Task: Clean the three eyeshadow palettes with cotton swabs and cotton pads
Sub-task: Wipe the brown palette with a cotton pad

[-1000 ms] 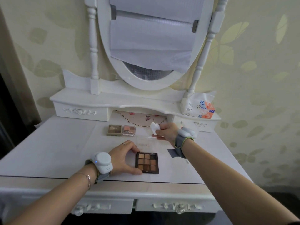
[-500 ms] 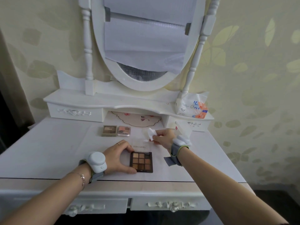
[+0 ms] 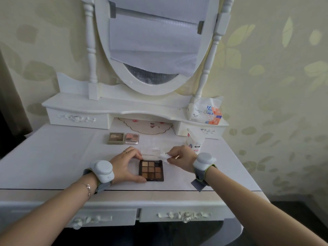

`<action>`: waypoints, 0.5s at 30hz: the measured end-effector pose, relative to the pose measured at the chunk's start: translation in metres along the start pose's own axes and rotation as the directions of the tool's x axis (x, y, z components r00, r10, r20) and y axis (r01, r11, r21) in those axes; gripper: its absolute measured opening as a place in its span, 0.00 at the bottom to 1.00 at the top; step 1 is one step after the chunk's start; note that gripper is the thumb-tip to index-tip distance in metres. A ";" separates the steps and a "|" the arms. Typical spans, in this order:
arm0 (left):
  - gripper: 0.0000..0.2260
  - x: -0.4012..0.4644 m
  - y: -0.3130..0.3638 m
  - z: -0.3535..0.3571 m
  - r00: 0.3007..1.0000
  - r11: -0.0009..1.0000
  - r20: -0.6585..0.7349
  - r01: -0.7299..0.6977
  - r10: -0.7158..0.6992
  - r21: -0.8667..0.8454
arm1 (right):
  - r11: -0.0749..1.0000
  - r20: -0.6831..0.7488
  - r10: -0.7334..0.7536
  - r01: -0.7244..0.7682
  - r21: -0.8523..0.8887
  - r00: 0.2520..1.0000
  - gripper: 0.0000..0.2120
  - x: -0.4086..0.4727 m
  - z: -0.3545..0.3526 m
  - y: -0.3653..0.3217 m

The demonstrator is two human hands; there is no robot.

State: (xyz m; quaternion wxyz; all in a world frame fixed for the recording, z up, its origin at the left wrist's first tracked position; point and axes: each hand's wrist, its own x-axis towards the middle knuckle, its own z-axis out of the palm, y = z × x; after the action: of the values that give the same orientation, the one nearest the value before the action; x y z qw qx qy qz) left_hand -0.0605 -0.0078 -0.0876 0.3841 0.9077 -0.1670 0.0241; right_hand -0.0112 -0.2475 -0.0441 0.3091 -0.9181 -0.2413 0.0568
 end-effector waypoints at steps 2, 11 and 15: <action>0.35 0.000 0.001 -0.001 1.000 1.000 -0.003 0.007 -0.007 0.004 | 0.997 -0.007 -0.044 0.044 -0.057 0.999 0.08 -0.003 0.006 0.001; 0.35 0.001 0.000 0.000 1.000 1.000 0.002 0.018 -0.018 0.004 | 0.984 0.023 -0.133 0.134 -0.117 0.991 0.08 -0.019 0.006 -0.003; 0.37 0.000 0.003 -0.002 1.000 1.000 0.014 0.022 -0.022 0.004 | 0.987 0.056 -0.123 0.128 -0.094 0.991 0.07 -0.025 0.008 -0.003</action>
State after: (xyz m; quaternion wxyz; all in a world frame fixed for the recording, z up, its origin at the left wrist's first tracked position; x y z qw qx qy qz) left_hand -0.0610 -0.0086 -0.0843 0.3817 0.9103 -0.1596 0.0140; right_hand -0.0362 -0.2530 -0.0494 0.2608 -0.9134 -0.3088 0.0485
